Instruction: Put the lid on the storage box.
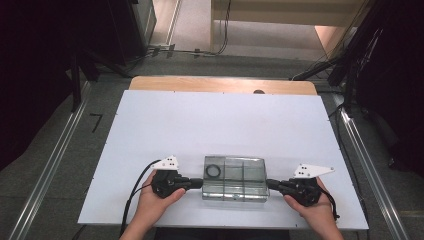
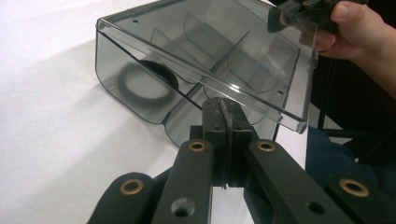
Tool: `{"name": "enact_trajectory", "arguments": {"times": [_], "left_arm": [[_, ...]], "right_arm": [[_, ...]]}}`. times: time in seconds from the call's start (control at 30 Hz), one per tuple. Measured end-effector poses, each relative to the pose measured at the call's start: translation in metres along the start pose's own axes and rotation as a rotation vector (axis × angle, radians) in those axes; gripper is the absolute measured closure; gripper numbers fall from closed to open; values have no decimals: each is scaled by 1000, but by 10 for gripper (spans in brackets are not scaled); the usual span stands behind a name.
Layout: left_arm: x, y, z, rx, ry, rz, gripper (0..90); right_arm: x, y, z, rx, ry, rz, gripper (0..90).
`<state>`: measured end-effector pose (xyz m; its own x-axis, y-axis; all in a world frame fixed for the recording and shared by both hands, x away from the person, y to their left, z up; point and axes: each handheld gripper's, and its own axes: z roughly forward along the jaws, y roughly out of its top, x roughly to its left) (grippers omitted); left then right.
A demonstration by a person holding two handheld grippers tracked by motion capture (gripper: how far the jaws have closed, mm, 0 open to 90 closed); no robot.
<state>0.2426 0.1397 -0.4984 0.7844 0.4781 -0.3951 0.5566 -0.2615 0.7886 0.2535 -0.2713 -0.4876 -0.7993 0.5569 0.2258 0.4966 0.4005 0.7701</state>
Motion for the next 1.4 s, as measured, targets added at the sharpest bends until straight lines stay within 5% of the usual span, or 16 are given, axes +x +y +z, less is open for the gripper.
{"name": "enact_trajectory", "arguments": {"times": [0.3, 0.67, 0.8, 1.13, 1.4], "left_arm": [[-1, -2, -11, -46, 13, 2, 832], [-2, 0, -29, -181, 71, 24, 372], [1, -1, -39, -214, 102, 26, 261], [15, -9, -58, -254, 150, 1, 114], [25, -16, -67, -261, 214, 21, 103]], "right_arm": [[-4, 0, -10, -45, -8, 31, 830], [-6, 8, -29, -191, -70, 49, 278], [-10, 9, -39, -227, -92, 54, 175], [-23, 3, -55, -260, -134, 69, 88], [-34, -2, -64, -257, -170, 90, 85]]}}
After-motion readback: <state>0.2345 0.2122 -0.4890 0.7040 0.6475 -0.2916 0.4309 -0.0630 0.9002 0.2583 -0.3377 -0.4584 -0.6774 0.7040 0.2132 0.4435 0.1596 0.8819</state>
